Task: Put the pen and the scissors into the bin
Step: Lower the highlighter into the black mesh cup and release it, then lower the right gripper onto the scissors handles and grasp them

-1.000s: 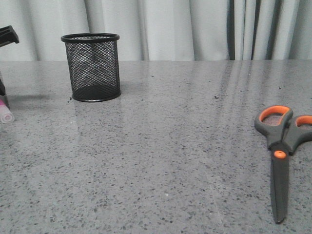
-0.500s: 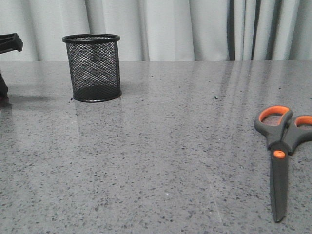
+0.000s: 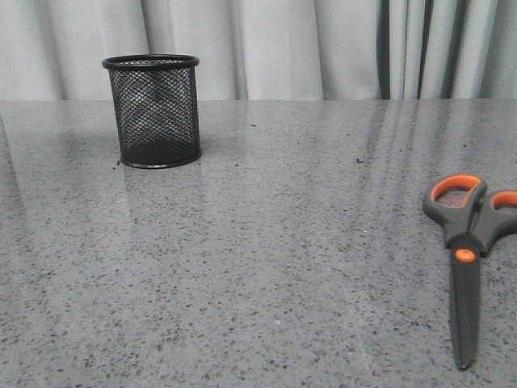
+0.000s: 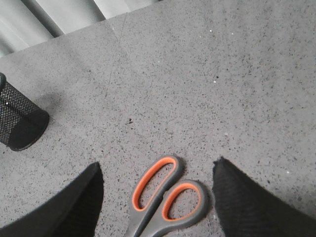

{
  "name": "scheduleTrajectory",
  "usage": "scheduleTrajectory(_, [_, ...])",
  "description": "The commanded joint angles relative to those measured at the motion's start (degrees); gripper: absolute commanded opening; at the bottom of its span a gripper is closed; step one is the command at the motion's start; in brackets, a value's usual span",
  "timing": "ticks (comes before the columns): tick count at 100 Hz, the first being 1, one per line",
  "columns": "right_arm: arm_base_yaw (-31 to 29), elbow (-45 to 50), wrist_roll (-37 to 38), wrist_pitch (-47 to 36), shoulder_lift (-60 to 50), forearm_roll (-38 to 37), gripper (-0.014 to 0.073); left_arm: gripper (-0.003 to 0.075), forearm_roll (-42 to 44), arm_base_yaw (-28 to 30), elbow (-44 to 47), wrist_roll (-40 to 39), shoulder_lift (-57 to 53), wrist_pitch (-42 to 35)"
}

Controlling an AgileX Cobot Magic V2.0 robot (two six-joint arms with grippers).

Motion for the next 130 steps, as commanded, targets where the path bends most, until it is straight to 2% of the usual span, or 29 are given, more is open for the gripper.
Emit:
scheduleTrajectory(1, [0.08, -1.59, -0.17, -4.89, 0.25, 0.10, 0.0433, -0.0018, -13.76, -2.84, -1.97, 13.05, 0.27, -0.78])
scheduleTrajectory(11, [0.08, -1.59, -0.17, -4.16, 0.25, 0.10, 0.0433, -0.0018, -19.47, -5.18, -1.97, 16.54, 3.32, -0.02])
scheduleTrajectory(33, [0.08, -1.59, -0.17, -4.03, 0.25, 0.10, 0.0433, -0.0019, -19.47, -6.66, -3.46, 23.02, 11.18, 6.82])
scheduleTrajectory(65, [0.08, -1.59, -0.17, -4.03, 0.25, 0.10, 0.0433, -0.0013, -19.47, -6.66, -3.96, 27.05, 15.65, 7.09])
scheduleTrajectory(71, [0.08, -1.59, -0.17, -4.03, 0.25, 0.10, 0.0433, 0.0024, -19.47, -6.66, -3.96, 27.05, 15.65, 7.45])
scheduleTrajectory(75, [0.08, -1.59, -0.17, -4.03, 0.25, 0.10, 0.0433, 0.0076, -19.47, -6.66, -4.07, 27.05, 15.65, 7.55])
scheduleTrajectory(91, [0.08, -1.59, -0.66, -3.48, 0.25, 0.10, 0.0433, 0.0383, -19.34, -5.93, -4.33, 27.05, 14.41, 10.85])
scheduleTrajectory(95, [0.08, -1.71, -0.77, -2.70, 0.25, 0.10, 0.0433, 0.0417, -18.93, -5.99, -4.33, 27.05, 13.51, 11.14])
scheduleTrajectory(103, [0.08, -3.12, -1.73, 0.32, 0.25, 0.10, 0.0433, 0.0428, -17.98, -5.74, -4.33, 27.05, 10.50, 11.03])
scheduleTrajectory(114, [1.25, -6.44, -3.68, 4.63, 0.37, 1.95, 0.0433, 0.0403, -17.71, -5.40, -4.33, 27.05, 4.63, 10.68])
scheduleTrajectory(130, [7.25, -12.56, -5.65, 15.12, 6.08, 7.48, 0.0432, 0.0374, -17.86, -5.50, -4.33, 26.48, -4.72, 11.14])
